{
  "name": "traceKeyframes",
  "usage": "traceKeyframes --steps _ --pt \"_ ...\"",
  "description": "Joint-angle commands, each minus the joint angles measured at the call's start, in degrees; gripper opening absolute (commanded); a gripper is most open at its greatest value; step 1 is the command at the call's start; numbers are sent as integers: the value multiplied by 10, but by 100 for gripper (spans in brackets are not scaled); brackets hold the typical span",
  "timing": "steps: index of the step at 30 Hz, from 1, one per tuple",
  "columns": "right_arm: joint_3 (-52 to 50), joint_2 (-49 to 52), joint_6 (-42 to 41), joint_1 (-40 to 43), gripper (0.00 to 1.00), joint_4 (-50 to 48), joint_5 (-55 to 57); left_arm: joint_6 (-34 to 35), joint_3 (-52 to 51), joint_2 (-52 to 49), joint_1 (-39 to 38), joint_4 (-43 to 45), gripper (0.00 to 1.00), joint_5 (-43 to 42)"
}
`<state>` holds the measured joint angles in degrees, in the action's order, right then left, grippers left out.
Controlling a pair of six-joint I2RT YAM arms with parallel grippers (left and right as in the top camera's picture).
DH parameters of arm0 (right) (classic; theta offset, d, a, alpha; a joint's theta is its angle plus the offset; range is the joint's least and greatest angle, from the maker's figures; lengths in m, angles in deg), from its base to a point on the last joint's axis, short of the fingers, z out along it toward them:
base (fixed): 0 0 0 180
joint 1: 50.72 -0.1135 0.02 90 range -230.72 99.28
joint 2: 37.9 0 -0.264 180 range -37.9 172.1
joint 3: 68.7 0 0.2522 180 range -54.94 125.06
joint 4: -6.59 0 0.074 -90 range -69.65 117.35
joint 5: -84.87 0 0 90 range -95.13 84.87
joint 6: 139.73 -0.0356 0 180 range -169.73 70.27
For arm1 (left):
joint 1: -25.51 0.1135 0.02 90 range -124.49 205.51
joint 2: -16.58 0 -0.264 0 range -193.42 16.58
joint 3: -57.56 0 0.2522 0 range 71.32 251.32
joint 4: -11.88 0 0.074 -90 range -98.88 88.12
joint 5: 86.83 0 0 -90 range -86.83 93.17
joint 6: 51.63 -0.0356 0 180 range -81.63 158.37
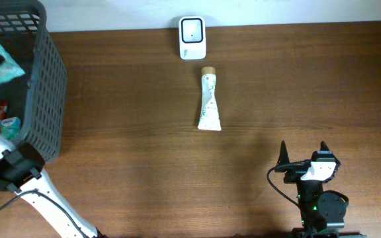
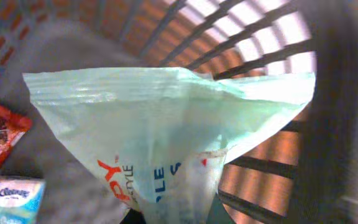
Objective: Scan the item barcode
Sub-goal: 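Grasp the light green plastic packet in the basket with the left gripper, then carry the green packet to the scanner and set it beside the tube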
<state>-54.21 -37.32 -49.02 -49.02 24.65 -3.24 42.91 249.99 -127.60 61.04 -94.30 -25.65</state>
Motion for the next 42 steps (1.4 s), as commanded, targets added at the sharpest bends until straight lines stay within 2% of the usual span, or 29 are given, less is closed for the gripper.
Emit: traceKeyframes --steps 1,8,13,16,18,21,25,27,29,32,33,35,38,39,40,42 --pt "-4 -4 3 2 99 3 -1 19 12 88 -27 2 0 -21" --pt "-4 -4 3 2 99 3 -1 19 12 190 -107 14 0 -20" --pt "-4 -4 3 2 99 3 -1 19 9 217 -232 8 0 1" --pt "-4 -4 3 2 99 3 -1 19 -29 216 -357 -8 0 119" --pt "-4 -4 3 2 99 3 -1 26 -66 216 -411 -4 0 179" --pt "-4 -4 3 2 99 3 -1 56 -174 213 -483 20 0 258" --pt "-4 -4 3 2 99 3 -1 118 -377 213 -538 103 0 259" --pt "-4 -4 3 2 99 3 -1 175 -492 213 -561 163 0 258" --pt "-4 -4 3 2 99 3 -1 209 -566 213 -576 208 0 258" --pt "-4 -4 3 2 99 3 -1 216 -677 213 -599 301 0 259" --pt "-4 -4 3 2 99 3 -1 216 -697 213 -602 323 1 259" --pt "-4 -4 3 2 99 3 -1 216 -754 213 -617 388 12 259" --pt "-4 -4 3 2 99 3 -1 216 -791 213 -625 425 20 259" --pt "-4 -4 3 2 99 3 -1 216 -790 213 -625 425 34 259" --pt "-4 -4 3 2 99 3 -1 216 -786 215 -624 425 42 259" --pt "-4 -4 3 2 99 3 -1 204 -763 219 -623 420 45 256"
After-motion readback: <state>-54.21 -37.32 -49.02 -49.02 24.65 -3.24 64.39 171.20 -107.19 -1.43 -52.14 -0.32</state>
